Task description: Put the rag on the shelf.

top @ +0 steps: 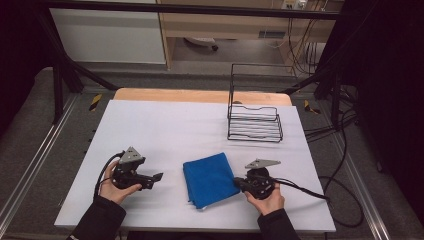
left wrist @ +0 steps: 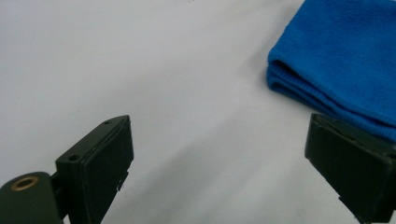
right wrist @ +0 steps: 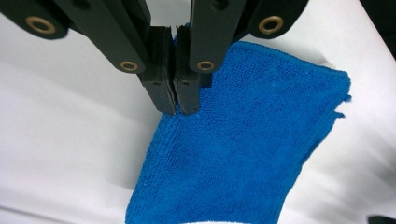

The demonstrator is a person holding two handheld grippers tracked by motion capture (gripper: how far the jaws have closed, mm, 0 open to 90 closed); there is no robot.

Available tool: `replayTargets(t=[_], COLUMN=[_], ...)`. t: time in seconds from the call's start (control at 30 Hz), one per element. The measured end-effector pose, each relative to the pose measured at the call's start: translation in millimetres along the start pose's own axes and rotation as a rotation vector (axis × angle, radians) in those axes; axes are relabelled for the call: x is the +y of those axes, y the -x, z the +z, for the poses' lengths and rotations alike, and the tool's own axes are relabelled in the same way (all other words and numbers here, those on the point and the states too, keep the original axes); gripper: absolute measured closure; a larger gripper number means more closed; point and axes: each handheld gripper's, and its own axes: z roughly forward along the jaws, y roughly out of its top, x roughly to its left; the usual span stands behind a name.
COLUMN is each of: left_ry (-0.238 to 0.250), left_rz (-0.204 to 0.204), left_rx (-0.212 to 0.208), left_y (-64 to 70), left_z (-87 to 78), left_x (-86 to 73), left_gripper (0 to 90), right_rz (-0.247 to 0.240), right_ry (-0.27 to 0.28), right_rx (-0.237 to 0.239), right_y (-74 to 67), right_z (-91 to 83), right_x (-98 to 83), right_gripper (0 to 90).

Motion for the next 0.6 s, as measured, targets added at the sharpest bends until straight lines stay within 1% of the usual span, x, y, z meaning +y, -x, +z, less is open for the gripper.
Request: replayTargets(t=[0.03,0.07,0.1,0.13,0.17,0.3,0.33,0.37,0.4,0.47,0.5,0.53,0.57,0.6], left_ry=[0.001,0.002,0.002,0.002,0.002,0.001,0.001,0.002,0.003,0.003,-0.002,-0.002,-0.003,-0.002], left_rz=[0.0,0.0,0.002,0.002,0.002,0.001,0.001,0.002,0.003,0.003,0.004,0.004,0.005,0.006], left_rx=[-0.001,-0.001,0.0,-0.001,0.0,-0.001,-0.002,-0.002,-0.003,-0.003,-0.003,-0.003,-0.002,-0.002], left_y=[0.4,0.6,0.6,0.6,0.7,1.1,1.2,1.4,1.5,1.4,1.4,1.4,2.0,2.1], left_z=[-0.1,-0.3,-0.5,-0.5,-0.4,0.3,0.1,0.0,0.1,0.5,1.5,1.5,2.4,2.4], left_x=[0.0,0.1,0.3,0.3,0.3,0.0,0.1,0.2,0.4,0.5,0.5,0.5,0.3,0.3], left_gripper=[8.0,8.0,8.0,8.0,8.0,8.0,8.0,8.0,8.0,8.0,8.0,8.0,8.0,8.0], right_rz=[0.0,0.001,0.019,0.019,0.028,0.025,0.018,0.007,-0.008,-0.028,-0.035,-0.035,-0.048,-0.045], right_ry=[0.0,0.004,0.003,0.003,-0.001,-0.022,-0.025,-0.018,0.019,0.062,0.083,0.083,0.115,0.119], right_rx=[0.0,-0.011,-0.017,-0.017,-0.019,-0.024,-0.03,-0.033,-0.023,-0.014,-0.011,-0.011,-0.008,-0.003], right_y=[0.0,1.4,3.8,3.8,4.9,4.2,4.6,5.6,7.8,12.3,15.7,15.7,25.3,29.8], right_z=[0.0,-3.1,-8.3,-8.3,-11.1,-9.0,-7.8,-7.4,-8.6,-9.8,-9.4,-9.4,-5.0,-0.7], right_x=[0.0,-3.6,-10.2,-10.2,-16.9,-23.6,-24.1,-23.5,-19.8,-13.6,-8.5,-8.5,4.2,10.0], right_gripper=[87.8,87.8,87.7,87.7,87.6,86.4,85.2,81.0,70.1,60.3,56.5,56.5,52.2,51.3])
